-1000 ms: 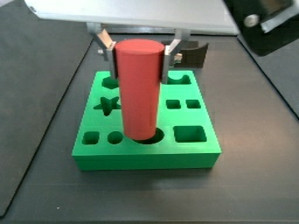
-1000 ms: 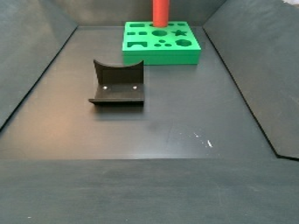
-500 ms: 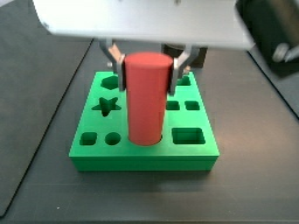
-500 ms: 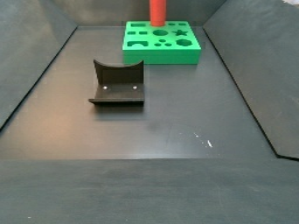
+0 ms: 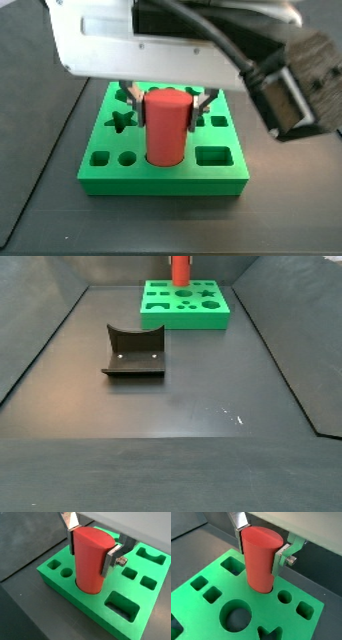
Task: Insert the oval object.
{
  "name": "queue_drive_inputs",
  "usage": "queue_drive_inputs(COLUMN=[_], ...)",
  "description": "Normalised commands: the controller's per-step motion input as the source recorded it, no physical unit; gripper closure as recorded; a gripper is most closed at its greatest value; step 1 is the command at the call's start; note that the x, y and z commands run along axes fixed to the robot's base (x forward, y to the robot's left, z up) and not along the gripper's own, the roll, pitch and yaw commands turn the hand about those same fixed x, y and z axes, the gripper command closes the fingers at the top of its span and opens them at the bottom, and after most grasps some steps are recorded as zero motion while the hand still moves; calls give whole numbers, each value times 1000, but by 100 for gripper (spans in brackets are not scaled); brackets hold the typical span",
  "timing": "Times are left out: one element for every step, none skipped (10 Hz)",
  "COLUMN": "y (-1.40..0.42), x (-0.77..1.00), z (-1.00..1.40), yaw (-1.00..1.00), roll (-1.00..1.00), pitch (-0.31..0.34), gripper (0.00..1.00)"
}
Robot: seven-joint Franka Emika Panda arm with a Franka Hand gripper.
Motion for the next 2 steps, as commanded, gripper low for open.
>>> queue_drive_inputs(y=[0,0], x=[0,0], z=[-91,0], yaw=[0,0], roll=[-17,0], pitch=[-94,0], gripper=[100,100])
